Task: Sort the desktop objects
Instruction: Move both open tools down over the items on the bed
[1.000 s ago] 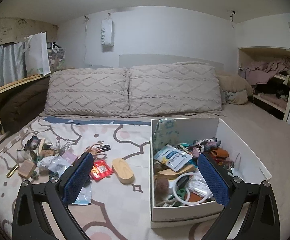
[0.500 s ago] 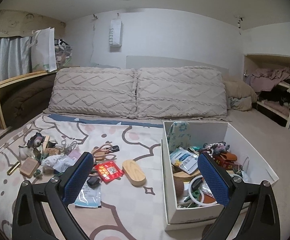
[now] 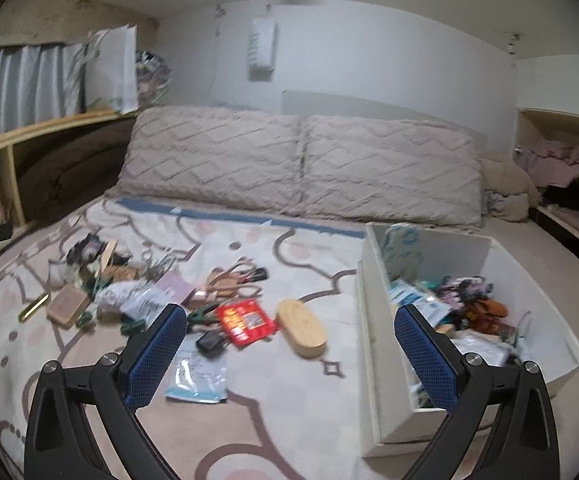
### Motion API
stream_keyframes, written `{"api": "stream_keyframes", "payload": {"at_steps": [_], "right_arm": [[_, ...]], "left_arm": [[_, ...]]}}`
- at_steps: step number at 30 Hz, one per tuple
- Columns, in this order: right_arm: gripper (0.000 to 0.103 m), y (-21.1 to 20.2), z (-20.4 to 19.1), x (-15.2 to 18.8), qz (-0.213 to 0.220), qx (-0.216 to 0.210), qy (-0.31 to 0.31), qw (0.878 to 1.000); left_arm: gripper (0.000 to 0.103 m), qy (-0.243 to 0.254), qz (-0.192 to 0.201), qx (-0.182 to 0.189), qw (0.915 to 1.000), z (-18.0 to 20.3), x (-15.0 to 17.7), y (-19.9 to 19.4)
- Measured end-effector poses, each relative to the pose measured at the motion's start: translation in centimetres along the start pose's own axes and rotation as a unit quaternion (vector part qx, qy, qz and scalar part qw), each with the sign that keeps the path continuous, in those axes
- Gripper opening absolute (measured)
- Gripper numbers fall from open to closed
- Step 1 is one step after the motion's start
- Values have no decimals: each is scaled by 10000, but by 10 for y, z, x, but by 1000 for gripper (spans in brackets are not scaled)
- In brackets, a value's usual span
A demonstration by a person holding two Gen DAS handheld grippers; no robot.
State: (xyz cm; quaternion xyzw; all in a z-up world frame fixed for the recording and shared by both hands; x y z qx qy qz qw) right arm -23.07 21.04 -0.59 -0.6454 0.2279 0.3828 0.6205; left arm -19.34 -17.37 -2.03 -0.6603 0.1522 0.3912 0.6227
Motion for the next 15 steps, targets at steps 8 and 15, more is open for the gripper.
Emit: {"api": "stream_keyframes", "payload": {"at_steps": [8,15], "right_arm": [[103,37,-40,18,-497,-404,-411,9971],[103,79,-66,41,-1127,-670,-619,9894]], "left_arm": [[103,-434,-795,144,9958,-26,18,56],[103,-72,-1196,402,9920,5,30,93]]}}
Point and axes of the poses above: each gripper's, at about its wrist camera, not at the fingertips, and y roughly the way its jaws point, z to its right, x to its underside, the point moved 4 cm from there along y, roughly the way its jaws point, and after that the axes turned 11 degrees about -z, right-handed, at the moved point
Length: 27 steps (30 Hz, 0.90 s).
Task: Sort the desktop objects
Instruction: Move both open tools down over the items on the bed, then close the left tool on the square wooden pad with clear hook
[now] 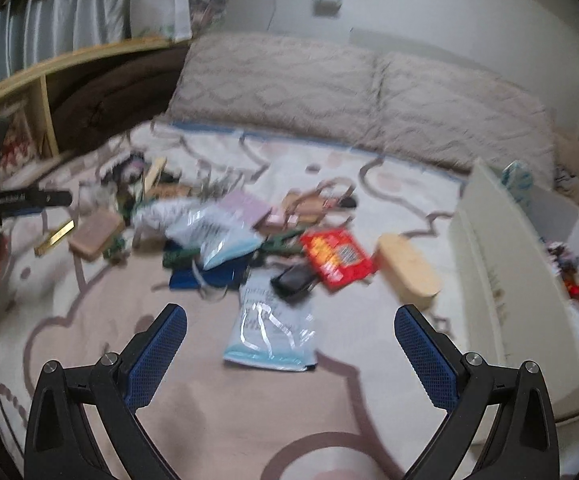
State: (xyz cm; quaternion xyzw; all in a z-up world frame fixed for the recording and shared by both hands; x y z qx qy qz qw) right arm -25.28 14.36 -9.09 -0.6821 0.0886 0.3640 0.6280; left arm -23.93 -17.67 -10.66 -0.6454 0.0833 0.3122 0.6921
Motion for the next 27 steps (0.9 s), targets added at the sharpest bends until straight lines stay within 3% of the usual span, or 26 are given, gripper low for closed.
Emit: {"api": "stream_keyframes", "payload": {"at_steps": [3,11,17,25,27], "right_arm": [[103,18,-3,6,-251,111,-84,9996],[103,45,0,14,-675,-131,-1,9976],[103,53,0,15,-831,-208,44,9963],[103,59,-1,4,-900,-555,141,9943],[103,64,-1,1,-944,-577,200,9937]], "left_arm": [[103,220,-84,-75,9997,12,1,11],[103,371,-401,-503,9972,17,4,42],[103,445,-515,-517,9963,21,5,53],[68,466,-518,-421,9967,18,7,54],[64,533,-521,-353,9966,20,11,50]]}}
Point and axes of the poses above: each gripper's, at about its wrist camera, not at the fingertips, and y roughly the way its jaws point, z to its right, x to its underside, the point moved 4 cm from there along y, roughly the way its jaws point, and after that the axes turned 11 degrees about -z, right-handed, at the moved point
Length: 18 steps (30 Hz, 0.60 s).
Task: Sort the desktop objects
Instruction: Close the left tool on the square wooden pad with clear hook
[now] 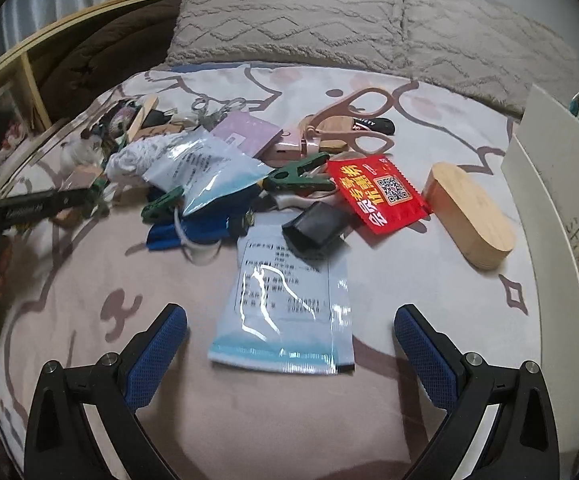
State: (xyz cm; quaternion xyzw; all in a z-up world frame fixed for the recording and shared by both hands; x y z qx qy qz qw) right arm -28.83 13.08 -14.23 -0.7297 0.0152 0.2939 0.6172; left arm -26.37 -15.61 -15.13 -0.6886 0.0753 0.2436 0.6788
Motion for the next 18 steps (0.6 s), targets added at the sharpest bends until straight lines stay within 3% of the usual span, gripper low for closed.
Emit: {"api": "stream_keyframes", "payload": {"at_steps": [10,18], "right_arm": [[103,17,-1,-7,-135,20,-98,9999],[103,21,-1,-7,-88,-64,-155,9998]], "left_arm": [[64,350,-167,597,9975,16,37,-22],[65,1073,-273,867,9901,40,70,-35]]}}
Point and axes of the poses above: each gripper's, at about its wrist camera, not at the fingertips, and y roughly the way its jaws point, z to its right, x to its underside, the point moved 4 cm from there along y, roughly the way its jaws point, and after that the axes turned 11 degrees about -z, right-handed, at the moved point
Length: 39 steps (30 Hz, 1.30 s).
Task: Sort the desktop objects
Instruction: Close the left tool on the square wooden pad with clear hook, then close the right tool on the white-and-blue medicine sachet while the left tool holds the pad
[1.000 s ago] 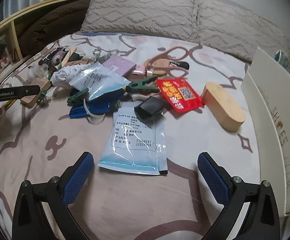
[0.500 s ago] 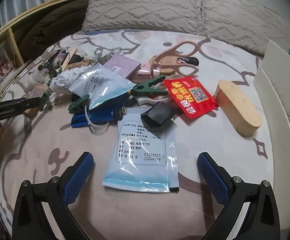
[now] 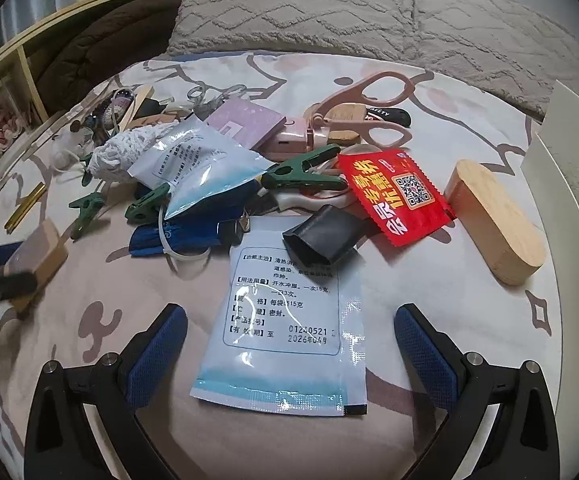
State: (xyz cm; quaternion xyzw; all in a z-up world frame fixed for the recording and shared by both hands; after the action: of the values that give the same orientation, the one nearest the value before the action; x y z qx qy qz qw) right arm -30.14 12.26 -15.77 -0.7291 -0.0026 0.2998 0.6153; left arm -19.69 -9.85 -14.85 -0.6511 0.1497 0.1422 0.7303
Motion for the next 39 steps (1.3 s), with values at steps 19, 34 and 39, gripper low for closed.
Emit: {"api": "stream_keyframes", "payload": {"at_steps": [19,34,39], "right_arm": [[103,-2,-19,5,165,-165,-534,9983],[77,-11,-28,14,345,-405,-750,9958],[76,-17,-41,27,296,-469,-1011,9933]], "left_arm": [[84,-133,137,352,9992,10,-32,17],[84,766,70,1027,9917,60,-11,9],[84,926,2,1293,9873,72,-4,7]]}}
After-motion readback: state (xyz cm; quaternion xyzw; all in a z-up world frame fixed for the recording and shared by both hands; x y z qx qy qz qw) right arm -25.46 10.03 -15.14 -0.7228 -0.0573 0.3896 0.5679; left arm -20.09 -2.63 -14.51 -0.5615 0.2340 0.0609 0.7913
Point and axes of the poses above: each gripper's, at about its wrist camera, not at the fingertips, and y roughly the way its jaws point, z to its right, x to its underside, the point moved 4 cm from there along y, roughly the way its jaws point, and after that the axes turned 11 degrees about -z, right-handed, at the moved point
